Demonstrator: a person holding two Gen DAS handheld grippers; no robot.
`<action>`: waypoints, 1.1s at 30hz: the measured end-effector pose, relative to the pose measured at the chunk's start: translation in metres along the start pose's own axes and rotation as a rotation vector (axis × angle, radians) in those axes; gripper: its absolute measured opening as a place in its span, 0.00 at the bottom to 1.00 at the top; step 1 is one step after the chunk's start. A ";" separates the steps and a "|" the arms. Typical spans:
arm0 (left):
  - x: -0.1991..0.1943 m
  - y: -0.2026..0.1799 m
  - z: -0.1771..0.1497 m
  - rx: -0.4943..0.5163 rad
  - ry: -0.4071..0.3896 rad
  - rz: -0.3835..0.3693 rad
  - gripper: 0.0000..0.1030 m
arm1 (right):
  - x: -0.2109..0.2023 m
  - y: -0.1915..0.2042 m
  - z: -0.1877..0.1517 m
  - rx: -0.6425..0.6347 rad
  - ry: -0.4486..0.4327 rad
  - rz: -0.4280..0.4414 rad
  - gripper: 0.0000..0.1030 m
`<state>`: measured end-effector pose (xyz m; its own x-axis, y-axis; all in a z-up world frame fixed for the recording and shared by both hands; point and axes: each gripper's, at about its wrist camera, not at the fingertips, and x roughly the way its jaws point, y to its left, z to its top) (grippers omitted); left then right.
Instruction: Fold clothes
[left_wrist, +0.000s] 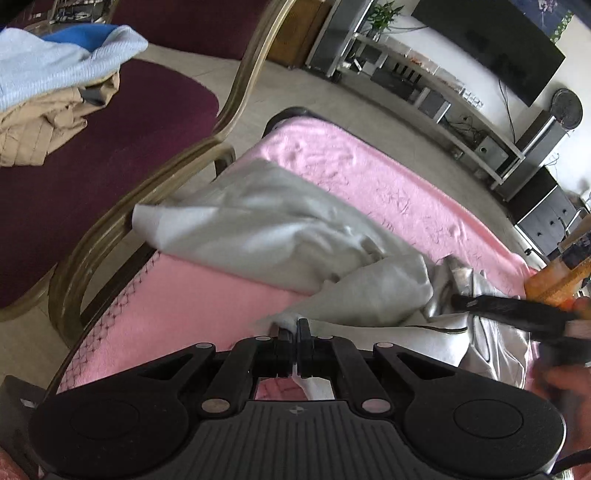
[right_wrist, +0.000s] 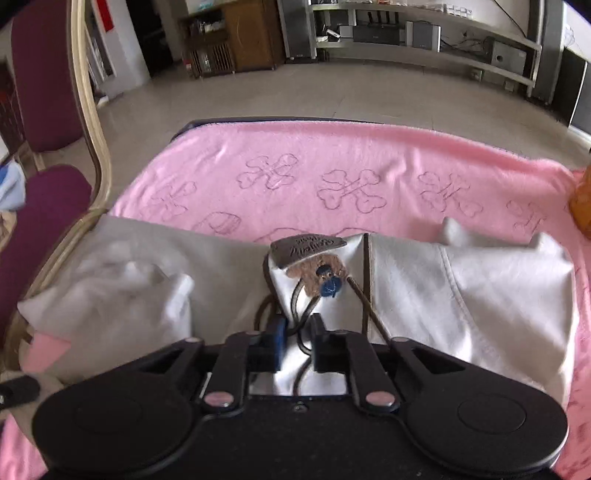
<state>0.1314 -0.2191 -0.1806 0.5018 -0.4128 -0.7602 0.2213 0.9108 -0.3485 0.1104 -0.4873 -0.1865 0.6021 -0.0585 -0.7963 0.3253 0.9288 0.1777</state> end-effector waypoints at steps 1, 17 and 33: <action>0.000 0.001 0.000 -0.004 0.004 -0.003 0.00 | -0.016 -0.008 0.002 0.024 -0.010 0.012 0.32; 0.003 0.004 -0.011 -0.012 0.036 0.025 0.00 | -0.110 -0.161 -0.083 0.666 -0.154 0.122 0.20; 0.005 0.000 -0.009 -0.014 0.049 0.003 0.00 | -0.048 -0.138 -0.067 0.633 -0.052 -0.126 0.02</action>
